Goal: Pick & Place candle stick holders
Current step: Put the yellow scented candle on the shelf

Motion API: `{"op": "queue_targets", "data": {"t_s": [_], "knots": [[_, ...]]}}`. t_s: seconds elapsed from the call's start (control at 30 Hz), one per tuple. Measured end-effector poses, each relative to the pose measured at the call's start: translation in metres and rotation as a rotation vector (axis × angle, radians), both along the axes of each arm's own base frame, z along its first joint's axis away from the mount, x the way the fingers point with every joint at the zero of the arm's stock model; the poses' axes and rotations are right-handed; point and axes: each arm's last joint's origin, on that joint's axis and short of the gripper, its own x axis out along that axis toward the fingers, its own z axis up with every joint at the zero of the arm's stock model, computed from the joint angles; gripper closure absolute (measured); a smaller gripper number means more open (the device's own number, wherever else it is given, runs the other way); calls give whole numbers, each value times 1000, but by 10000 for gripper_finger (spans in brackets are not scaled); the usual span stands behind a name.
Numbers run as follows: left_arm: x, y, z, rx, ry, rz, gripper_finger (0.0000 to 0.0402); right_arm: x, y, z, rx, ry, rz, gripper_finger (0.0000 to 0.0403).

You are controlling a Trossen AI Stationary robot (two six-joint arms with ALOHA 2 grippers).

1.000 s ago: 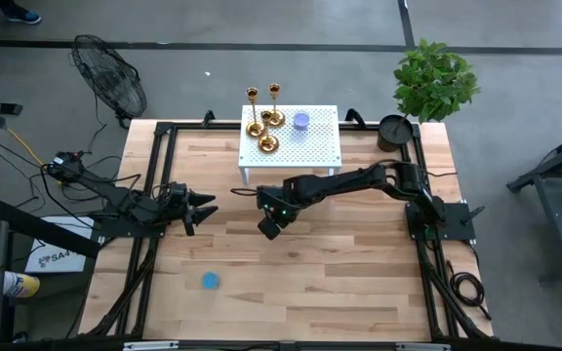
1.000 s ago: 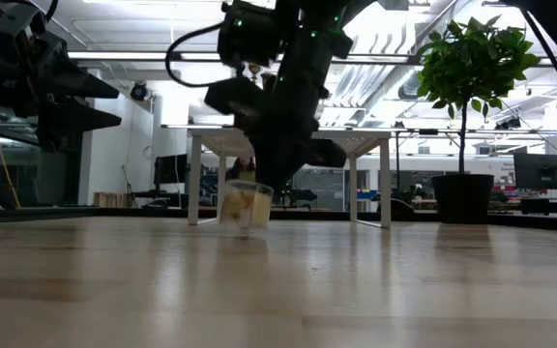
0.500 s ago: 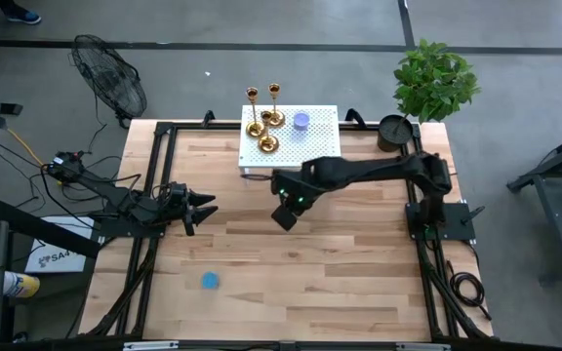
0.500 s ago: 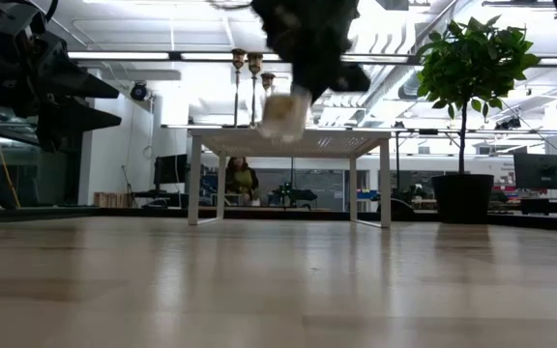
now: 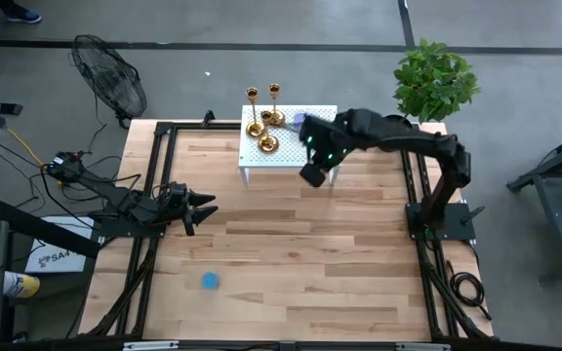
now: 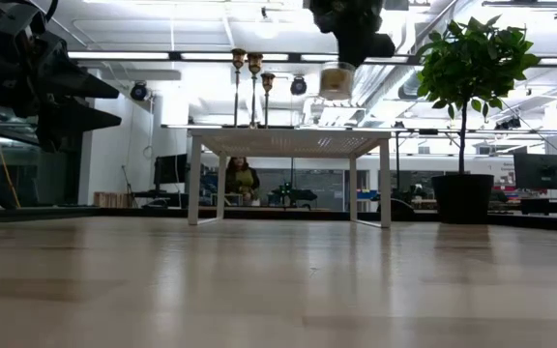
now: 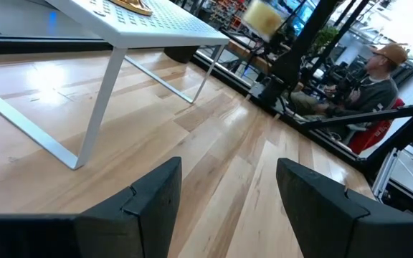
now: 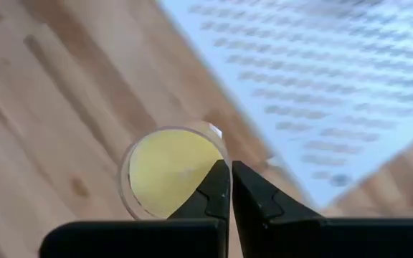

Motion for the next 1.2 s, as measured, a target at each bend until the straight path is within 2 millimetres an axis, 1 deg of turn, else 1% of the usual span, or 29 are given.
{"op": "queue_targets", "data": {"t_s": [0.1,0.27,0.5,0.6,0.7,0.8,0.9,1.03,1.2], "knots": [[0,0,0,0,0,0,176,-12,-20,4,-37,19,18,403],[0,0,0,0,0,0,176,-25,-56,4,-91,57,60,403],[0,0,0,0,0,0,176,-42,-97,5,-167,79,129,403],[0,0,0,0,0,0,176,-46,-114,4,-205,72,157,403],[0,0,0,0,0,0,176,-47,-129,2,-226,35,129,403],[0,0,0,0,0,0,176,-53,-142,3,-215,-8,31,402],[0,0,0,0,0,0,176,-55,-152,0,-176,-48,-31,402],[0,0,0,0,0,0,176,-53,-161,-6,-171,-53,-31,403],[0,0,0,0,0,0,176,-56,-168,-7,-170,-70,-35,403]]}}
